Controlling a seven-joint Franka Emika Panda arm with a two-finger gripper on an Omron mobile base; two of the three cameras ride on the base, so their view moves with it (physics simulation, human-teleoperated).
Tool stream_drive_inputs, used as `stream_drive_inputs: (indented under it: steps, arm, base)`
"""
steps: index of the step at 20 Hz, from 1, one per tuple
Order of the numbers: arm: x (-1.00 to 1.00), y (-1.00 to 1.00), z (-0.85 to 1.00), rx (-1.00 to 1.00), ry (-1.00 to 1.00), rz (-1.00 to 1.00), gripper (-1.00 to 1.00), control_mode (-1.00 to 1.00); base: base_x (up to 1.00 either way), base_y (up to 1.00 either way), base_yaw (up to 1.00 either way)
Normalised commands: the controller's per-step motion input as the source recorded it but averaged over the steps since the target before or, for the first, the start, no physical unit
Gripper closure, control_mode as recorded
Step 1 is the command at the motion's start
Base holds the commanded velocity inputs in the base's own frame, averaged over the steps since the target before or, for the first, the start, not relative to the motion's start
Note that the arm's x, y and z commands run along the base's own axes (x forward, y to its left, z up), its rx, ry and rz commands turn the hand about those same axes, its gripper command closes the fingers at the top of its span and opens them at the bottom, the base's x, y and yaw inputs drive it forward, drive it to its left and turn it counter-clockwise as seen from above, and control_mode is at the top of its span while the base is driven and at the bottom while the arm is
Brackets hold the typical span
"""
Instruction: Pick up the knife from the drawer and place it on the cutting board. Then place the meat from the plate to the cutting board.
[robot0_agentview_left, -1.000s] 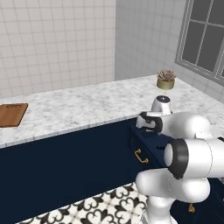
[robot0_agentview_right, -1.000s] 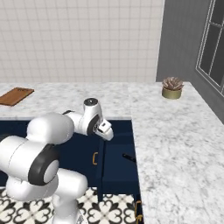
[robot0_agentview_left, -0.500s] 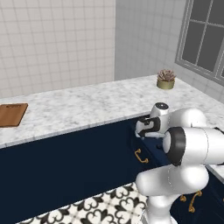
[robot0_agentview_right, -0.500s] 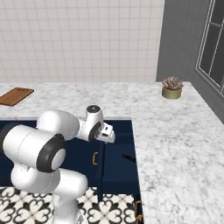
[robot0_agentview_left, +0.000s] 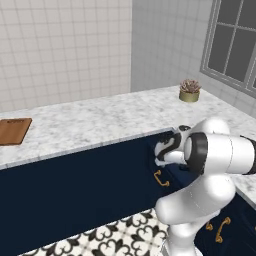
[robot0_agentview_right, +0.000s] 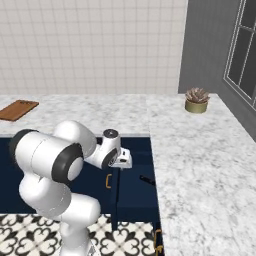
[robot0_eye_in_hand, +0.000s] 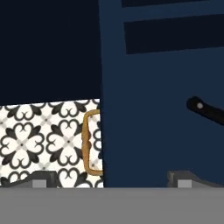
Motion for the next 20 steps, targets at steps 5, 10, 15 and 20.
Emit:
stream_drive_inputs:
  steps: [5,10,15,20]
  arm:
    - [0.16,0.00,-0.33,0.00,0.09,0.05,-1.00,-1.00]
    - [0.17,0.00,-0.32,0.00,0.06,0.04,-1.00,-1.00]
    - [0.00,0.02,-0.32,0.00,0.02,0.06,-1.00,-1.00]
    - [-0.04,0.37,-0.17,0.00,0.00,0.03,-1.00,-1.00]
  base:
    - [0.00,0.00,0.00]
    - [0.00,0.00,0.00]
    - [0.00,0.00,0.00]
    - [0.00,0.00,0.00]
